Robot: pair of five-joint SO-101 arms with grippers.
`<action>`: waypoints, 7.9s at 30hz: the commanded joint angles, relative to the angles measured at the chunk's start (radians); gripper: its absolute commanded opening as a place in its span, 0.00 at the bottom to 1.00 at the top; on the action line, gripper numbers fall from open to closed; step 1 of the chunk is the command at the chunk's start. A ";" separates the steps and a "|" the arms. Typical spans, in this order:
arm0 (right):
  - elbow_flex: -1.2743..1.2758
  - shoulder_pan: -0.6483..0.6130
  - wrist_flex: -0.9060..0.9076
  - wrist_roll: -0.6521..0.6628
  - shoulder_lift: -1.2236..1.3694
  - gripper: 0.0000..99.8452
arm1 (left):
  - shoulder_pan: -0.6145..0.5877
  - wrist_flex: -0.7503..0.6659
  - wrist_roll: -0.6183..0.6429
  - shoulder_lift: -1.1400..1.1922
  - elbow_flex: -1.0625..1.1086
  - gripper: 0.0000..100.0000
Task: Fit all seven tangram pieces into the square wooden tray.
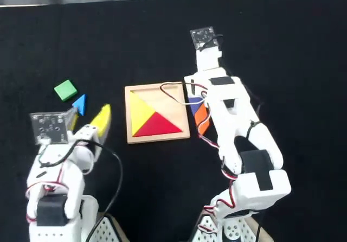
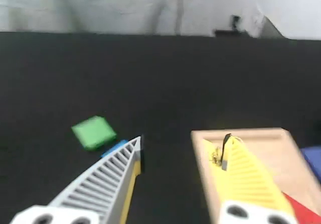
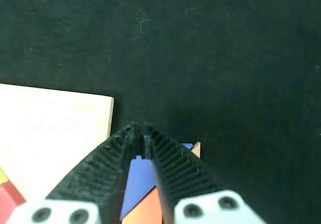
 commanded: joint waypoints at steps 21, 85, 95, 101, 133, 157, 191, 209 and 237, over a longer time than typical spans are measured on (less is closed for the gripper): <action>-0.010 0.014 -0.021 -0.008 -0.019 0.01 | -0.245 0.430 -0.407 1.444 -1.092 0.26; -0.638 -0.080 0.450 0.126 0.460 0.01 | -0.097 -0.425 0.318 1.855 -0.825 0.26; -0.481 -0.184 0.453 0.058 0.326 0.01 | -0.102 -0.470 0.318 1.852 -0.796 0.26; -0.372 -0.078 0.459 -0.005 0.159 0.01 | -0.096 -0.476 0.316 1.852 -0.796 0.26; -0.460 -0.242 0.721 0.091 0.282 0.01 | -0.101 -0.539 0.313 1.900 -0.800 0.26; -0.406 0.077 0.428 -0.002 0.243 0.01 | -0.093 -0.532 0.311 1.900 -0.799 0.26; -0.595 0.150 0.537 -0.043 0.389 0.01 | -0.093 -0.532 0.311 1.900 -0.796 0.26; -0.642 -0.055 0.529 0.075 0.404 0.01 | -0.091 -0.532 0.311 1.900 -0.799 0.26; -0.615 -0.091 0.687 0.087 0.308 0.22 | -0.091 -0.532 0.315 1.898 -0.799 0.26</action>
